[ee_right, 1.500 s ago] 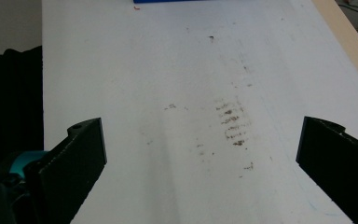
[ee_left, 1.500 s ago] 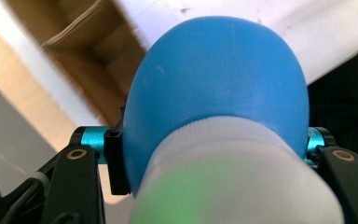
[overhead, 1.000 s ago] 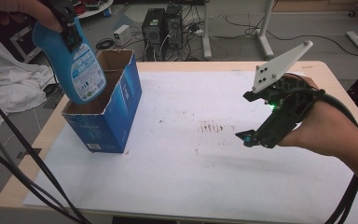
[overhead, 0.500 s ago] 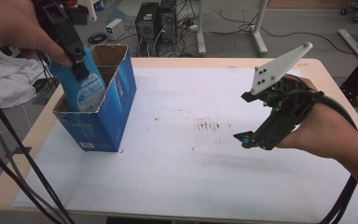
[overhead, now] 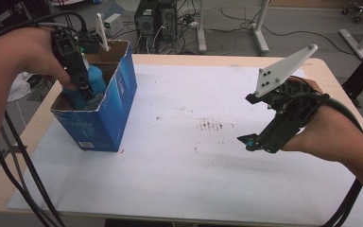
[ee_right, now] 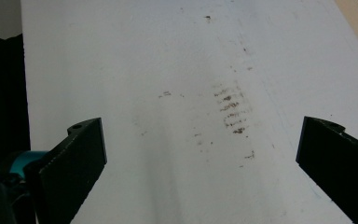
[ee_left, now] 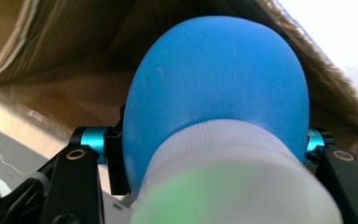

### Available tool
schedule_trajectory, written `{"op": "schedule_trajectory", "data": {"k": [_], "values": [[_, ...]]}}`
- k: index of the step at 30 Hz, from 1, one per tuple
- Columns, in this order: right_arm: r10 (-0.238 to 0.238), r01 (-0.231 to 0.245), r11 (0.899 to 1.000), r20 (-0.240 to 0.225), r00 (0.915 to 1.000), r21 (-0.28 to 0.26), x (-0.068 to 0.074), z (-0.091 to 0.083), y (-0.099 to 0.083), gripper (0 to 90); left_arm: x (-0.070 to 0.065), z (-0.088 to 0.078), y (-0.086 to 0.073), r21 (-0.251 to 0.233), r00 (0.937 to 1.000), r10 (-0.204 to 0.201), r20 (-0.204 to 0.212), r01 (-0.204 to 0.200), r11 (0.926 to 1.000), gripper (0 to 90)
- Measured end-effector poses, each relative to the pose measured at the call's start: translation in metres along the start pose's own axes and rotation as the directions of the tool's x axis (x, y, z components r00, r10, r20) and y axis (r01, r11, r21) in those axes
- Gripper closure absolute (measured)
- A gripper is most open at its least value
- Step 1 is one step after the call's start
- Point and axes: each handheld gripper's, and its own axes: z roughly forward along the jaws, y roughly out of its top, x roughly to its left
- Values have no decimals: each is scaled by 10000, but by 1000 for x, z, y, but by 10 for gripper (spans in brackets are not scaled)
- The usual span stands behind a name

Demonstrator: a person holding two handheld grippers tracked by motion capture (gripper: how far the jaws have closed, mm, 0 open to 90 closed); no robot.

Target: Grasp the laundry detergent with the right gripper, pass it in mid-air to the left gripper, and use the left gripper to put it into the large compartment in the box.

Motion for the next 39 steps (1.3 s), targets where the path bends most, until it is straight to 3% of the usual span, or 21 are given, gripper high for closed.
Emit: {"op": "schedule_trajectory", "data": {"k": [6, 11, 22, 29, 39], "values": [[20, -20, 10000, 5, 10000, 81, 1, 2, -1, 8, -1, 11, 3, 92, 9991, 404, -86, -403, 9991, 381], [76, -76, 9999, -12, 10000, 103, 1, 3, -3, 8, 0, 24, 6, 465, 9972, 744, 116, -749, 9961, 380], [72, -71, 9999, -23, 10000, 93, 0, 5, -5, 8, 0, 23, 6, 436, 9982, 525, 283, -537, 9976, 364], [46, -45, 9999, -122, 9999, 99, 2, 5, -5, 8, -4, 7, 4, 280, 9992, 356, 157, -360, 9990, 283], [84, -83, 9999, -159, 9998, 62, -1, 2, -7, 8, -11, -22, -3, 72, 9995, 257, 163, -258, 9996, 245]]}}
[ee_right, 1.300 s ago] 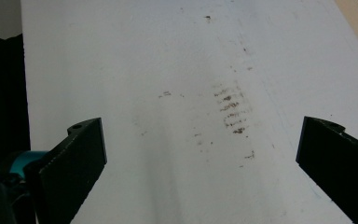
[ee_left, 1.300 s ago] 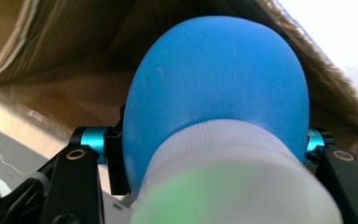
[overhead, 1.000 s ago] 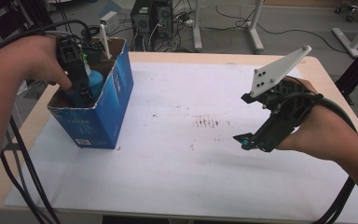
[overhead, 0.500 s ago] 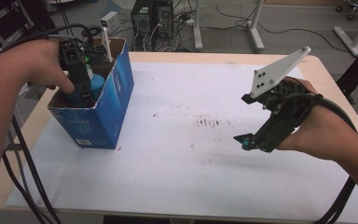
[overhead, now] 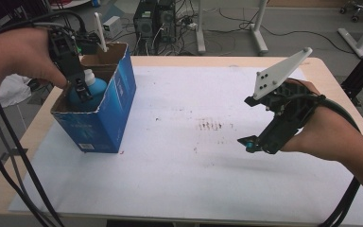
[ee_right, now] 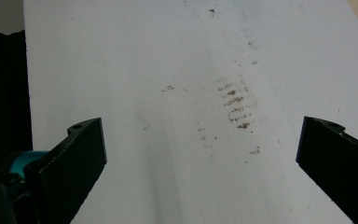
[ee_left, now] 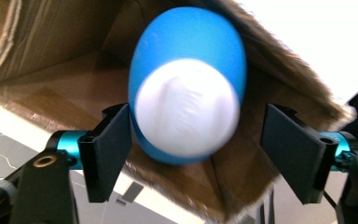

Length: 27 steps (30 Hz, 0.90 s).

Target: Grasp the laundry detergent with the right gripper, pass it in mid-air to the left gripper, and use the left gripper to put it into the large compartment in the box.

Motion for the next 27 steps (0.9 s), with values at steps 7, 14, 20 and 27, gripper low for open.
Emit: {"op": "schedule_trajectory", "data": {"k": [7, 14, 20, 27], "values": [[2, -2, 10000, 34, 10000, -14, -2, -2, 0, 9, -12, -18, 2, -153, 9993, 342, -118, -344, 9993, 207], [15, -16, 10000, 98, 10000, 32, -6, -7, 0, 9, -18, -41, 4, -186, 9974, 456, -559, -467, 9987, 167], [-20, 16, 9997, 134, 9999, 241, -10, -14, 0, 8, -34, -57, 13, -269, 9919, 998, -783, -1022, 9944, 115], [-223, 217, 9970, 76, 9997, 737, -16, -25, 4, 8, -60, -62, 32, -278, 9761, 2071, -662, -2093, 9775, 81]]}}
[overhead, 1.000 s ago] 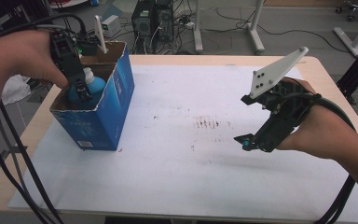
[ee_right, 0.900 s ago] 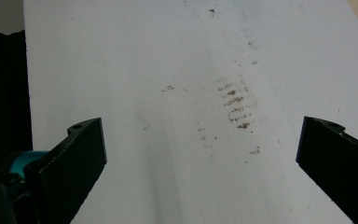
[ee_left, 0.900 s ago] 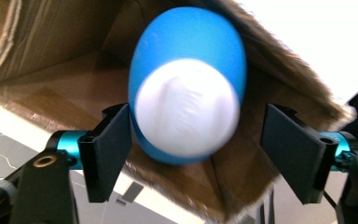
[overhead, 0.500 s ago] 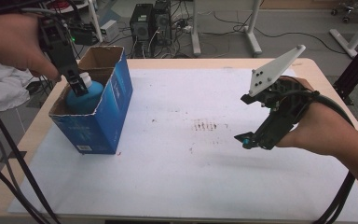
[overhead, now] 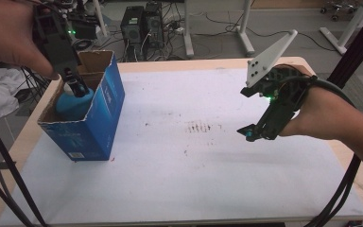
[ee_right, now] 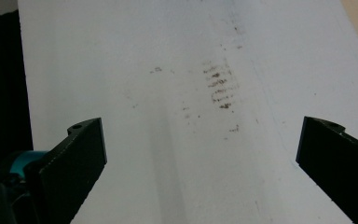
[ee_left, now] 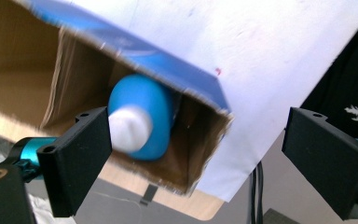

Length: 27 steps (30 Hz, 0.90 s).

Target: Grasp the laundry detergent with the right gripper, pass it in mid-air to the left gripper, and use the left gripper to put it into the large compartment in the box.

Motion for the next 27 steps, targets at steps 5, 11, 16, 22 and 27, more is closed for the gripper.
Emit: {"op": "schedule_trajectory", "data": {"k": [5, 11, 16, 22, 27], "values": [[-429, 456, 9965, -404, 9983, 694, -9, -12, 5, 8, -13, 5, 19, 0, 9963, 839, 189, -840, 9965, 61], [-894, 1001, 9810, -707, 9935, 1662, -14, -16, 10, 8, -25, 13, 40, 6, 9850, 1686, 372, -1688, 9857, 21], [-1099, 1299, 9565, -899, 9899, 2612, -25, -22, 16, 9, -30, 29, 57, -62, 9713, 2242, 794, -2244, 9745, 16], [-1108, 1418, 9261, -1071, 9881, 3496, -42, -21, 14, 9, -26, 51, 71, 74, 9628, 2554, 887, -2570, 9664, 16], [-1090, 1455, 9133, -1159, 9873, 3803, -50, -14, 9, 8, -24, 54, 76, -176, 9570, 2711, 1035, -2708, 9625, 16]]}}
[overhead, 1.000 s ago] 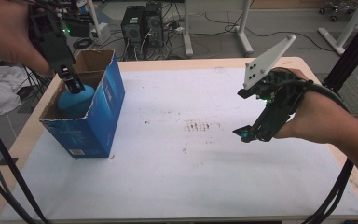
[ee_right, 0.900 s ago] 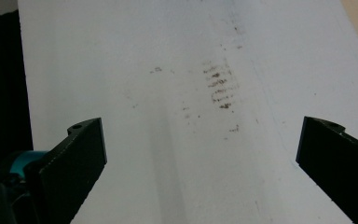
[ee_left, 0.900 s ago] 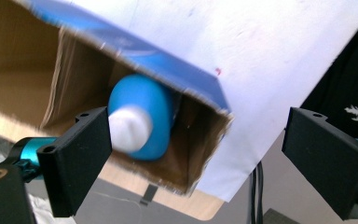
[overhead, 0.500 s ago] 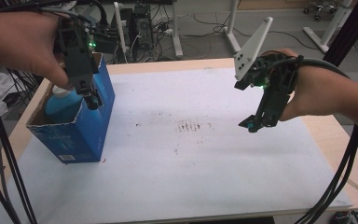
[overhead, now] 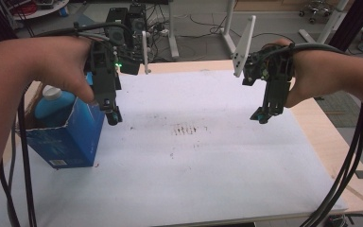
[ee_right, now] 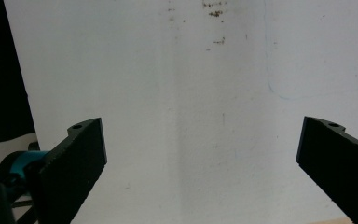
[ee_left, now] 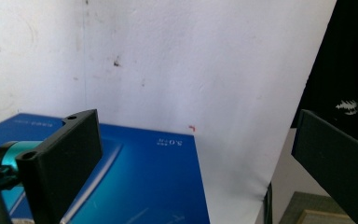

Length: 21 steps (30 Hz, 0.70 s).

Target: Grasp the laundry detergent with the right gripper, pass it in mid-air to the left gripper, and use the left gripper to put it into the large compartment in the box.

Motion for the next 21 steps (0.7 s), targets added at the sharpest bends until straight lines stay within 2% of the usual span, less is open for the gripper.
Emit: {"op": "schedule_trajectory", "data": {"k": [4, 9, 15, 21], "values": [[-50, 50, 9997, -26, 10000, 223, -6, 7, -2, 9, 2, -2, 1, -191, 10000, -9, 10, 9, 9998, 16], [-62, 64, 9990, -50, 10000, 446, -10, 13, -2, 8, 3, -6, 1, -204, 10000, 60, -1, -60, 9998, 16], [-73, 75, 9986, -33, 10000, 526, -12, 15, -3, 9, 5, -9, 0, -278, 10000, -72, -58, 70, 9996, 16], [-8, 11, 9989, -55, 10000, 478, -15, 14, -5, 8, 6, -12, 1, -209, 10000, -33, -66, 32, 9998, 16]]}}
